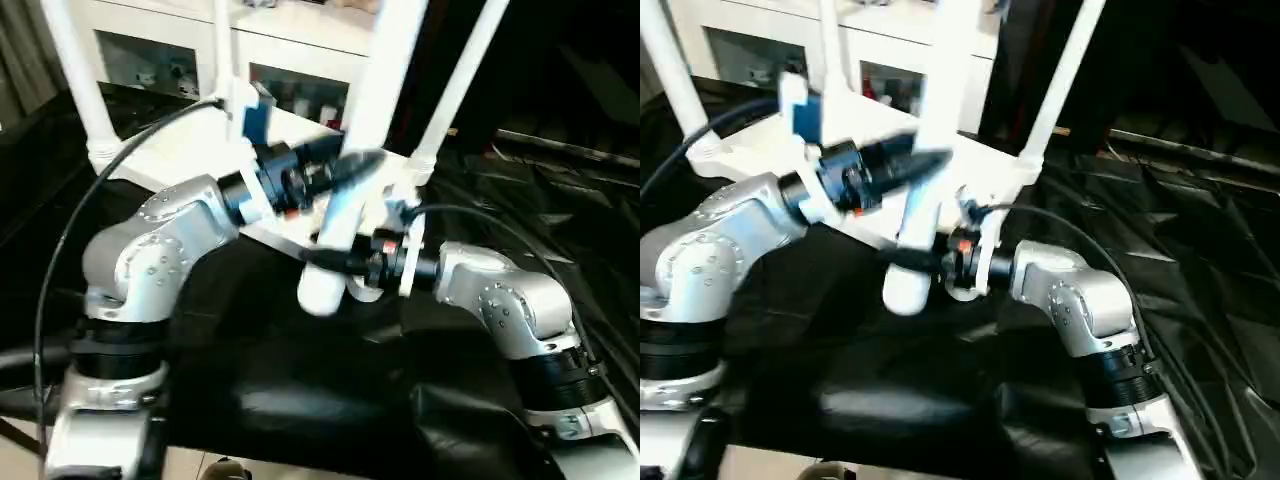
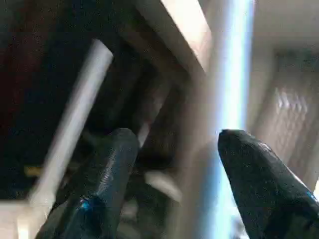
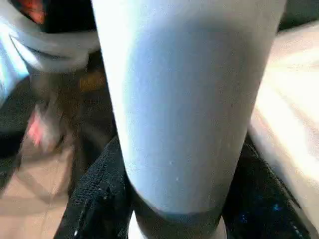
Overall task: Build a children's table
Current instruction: Pick table leg
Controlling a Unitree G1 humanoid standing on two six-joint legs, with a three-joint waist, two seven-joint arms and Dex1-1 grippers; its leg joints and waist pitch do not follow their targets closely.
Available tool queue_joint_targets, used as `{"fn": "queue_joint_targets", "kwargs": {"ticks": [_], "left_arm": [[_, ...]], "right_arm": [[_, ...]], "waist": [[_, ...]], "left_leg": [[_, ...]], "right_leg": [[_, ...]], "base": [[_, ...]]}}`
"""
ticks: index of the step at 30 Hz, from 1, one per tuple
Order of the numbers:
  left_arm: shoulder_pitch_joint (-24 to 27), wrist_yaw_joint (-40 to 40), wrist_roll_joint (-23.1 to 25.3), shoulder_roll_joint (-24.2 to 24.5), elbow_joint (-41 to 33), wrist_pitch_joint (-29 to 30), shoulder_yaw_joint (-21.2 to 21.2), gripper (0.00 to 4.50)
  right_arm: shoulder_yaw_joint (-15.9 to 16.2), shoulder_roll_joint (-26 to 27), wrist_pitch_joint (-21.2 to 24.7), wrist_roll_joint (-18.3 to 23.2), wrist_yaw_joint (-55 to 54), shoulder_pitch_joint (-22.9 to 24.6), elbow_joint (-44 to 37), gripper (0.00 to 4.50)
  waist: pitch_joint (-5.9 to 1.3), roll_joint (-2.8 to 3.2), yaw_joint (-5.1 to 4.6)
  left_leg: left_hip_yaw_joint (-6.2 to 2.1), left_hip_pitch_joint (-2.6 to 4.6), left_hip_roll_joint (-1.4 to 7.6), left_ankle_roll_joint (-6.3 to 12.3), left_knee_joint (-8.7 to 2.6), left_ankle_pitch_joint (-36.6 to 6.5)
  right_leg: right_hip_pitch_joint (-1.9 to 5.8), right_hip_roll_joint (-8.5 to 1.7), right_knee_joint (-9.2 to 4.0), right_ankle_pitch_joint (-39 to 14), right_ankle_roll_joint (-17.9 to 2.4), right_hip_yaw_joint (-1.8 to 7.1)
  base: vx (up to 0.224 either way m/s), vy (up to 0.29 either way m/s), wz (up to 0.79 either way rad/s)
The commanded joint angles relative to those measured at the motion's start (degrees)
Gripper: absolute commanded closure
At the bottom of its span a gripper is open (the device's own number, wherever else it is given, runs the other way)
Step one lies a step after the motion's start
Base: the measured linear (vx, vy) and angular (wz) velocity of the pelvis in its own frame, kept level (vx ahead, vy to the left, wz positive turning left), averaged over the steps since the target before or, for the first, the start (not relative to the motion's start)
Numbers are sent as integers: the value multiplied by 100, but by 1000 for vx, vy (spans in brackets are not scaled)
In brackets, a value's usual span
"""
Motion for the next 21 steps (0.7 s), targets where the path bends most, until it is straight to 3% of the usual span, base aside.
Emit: {"fn": "queue_joint_targets", "kwargs": {"ticks": [1,4,5,6,7,8,9,10,11,12,13,14,16,17,18,20,21], "left_arm": [[-177,236,-231,-85,446,-337,490,131],[-209,167,-193,61,787,-412,620,131],[-211,124,-60,158,892,-428,554,131],[-223,26,733,549,1249,-488,-16,131],[-223,26,734,550,1249,-489,-17,131],[-235,-97,1256,755,1447,-742,-431,131],[-321,-464,2413,1185,1979,-1377,-1452,131],[-387,-618,2735,1289,2231,-1599,-1755,131],[-398,-638,2771,1296,2265,-1633,-1792,131],[-576,-1115,3364,1450,2773,-2001,-2506,103],[-646,-1438,3673,1535,2987,-2192,-2913,96],[-706,-1599,3951,1573,3193,-2416,-3186,96],[-821,-1546,4314,1532,3568,-2799,-3416,90],[-907,-1515,4459,1479,3811,-2976,-3505,64],[-998,-1492,4651,1443,4058,-3201,-3650,57],[-1161,-1379,5033,1393,4486,-3601,-3867,55],[-1322,-1187,5226,1310,4842,-3791,-3943,50]], "right_arm": [[-473,50,-301,51,-451,-64,88,257],[-754,91,-642,-151,-983,-118,319,257],[-843,81,-743,-214,-1130,-136,407,257],[-1045,4,-971,-455,-1514,-158,622,257],[-1045,4,-971,-455,-1515,-158,622,257],[-1070,-62,-1050,-594,-1636,-147,705,257],[-1065,-253,-1185,-902,-1831,-70,842,257],[-1053,-311,-1223,-989,-1882,-31,872,257],[-1050,-321,-1222,-996,-1881,-24,873,257],[-1047,-441,-1208,-1076,-1890,95,855,257],[-1064,-482,-1184,-1092,-1905,149,820,257],[-1065,-518,-1174,-1107,-1918,194,786,257],[-1060,-560,-1186,-1117,-1934,268,706,257],[-1082,-576,-1177,-1101,-1950,305,650,257],[-1115,-594,-1137,-1075,-1962,351,569,258],[-1153,-623,-1112,-1052,-1973,437,438,258],[-1167,-659,-1074,-1027,-1970,527,312,259]], "waist": [[-397,122,-30],[-402,129,-34],[-401,178,-32],[-404,165,-47],[-400,170,-55],[-410,177,-50],[-396,200,-38],[-407,195,-28],[-409,191,-16],[-424,240,-31],[-443,257,-43],[-442,279,-47],[-448,335,-67],[-452,314,-80],[-451,332,-95],[-434,303,-120],[-416,404,-155]], "left_leg": [[-164,191,264,-668,-416,-1443],[-173,205,276,-688,-427,-1440],[-176,211,277,-709,-431,-1425],[-169,231,267,-737,-439,-1456],[-168,243,273,-736,-443,-1451],[-171,245,274,-779,-444,-1404],[-187,257,279,-760,-466,-1402],[-178,278,272,-774,-457,-1387],[-185,272,271,-781,-456,-1335],[-181,255,261,-816,-450,-1255],[-200,221,259,-813,-446,-1109],[-183,217,260,-801,-449,-1122],[-181,216,263,-771,-428,-1170],[-175,204,262,-720,-413,-1188],[-170,184,256,-634,-396,-1127],[-161,163,251,-471,-383,-1095],[-154,163,240,-397,-381,-1124]], "right_leg": [[159,-434,-457,-1019,-704,284],[159,-427,-443,-1000,-663,275],[146,-437,-442,-985,-645,278],[128,-406,-456,-1014,-558,278],[110,-402,-463,-1035,-491,285],[135,-401,-425,-937,-473,284],[112,-394,-493,-1046,-264,292],[109,-392,-481,-1036,-210,297],[118,-405,-479,-995,-167,302],[141,-398,-469,-725,-226,300],[182,-420,-397,-404,-396,292],[183,-417,-406,-334,-454,289],[197,-427,-382,-52,-692,286],[231,-445,-352,65,-840,289],[253,-463,-342,115,-967,292],[276,-467,-363,60,-1046,302],[257,-444,-425,-41,-1011,311]], "base": [[0,0,0],[0,0,0],[0,0,0],[0,0,0],[0,0,0],[0,0,0],[0,0,0],[0,0,0],[0,0,0],[0,0,0],[0,0,0],[0,0,0],[0,0,0],[0,0,0],[0,0,0],[0,0,0],[0,0,0]]}}
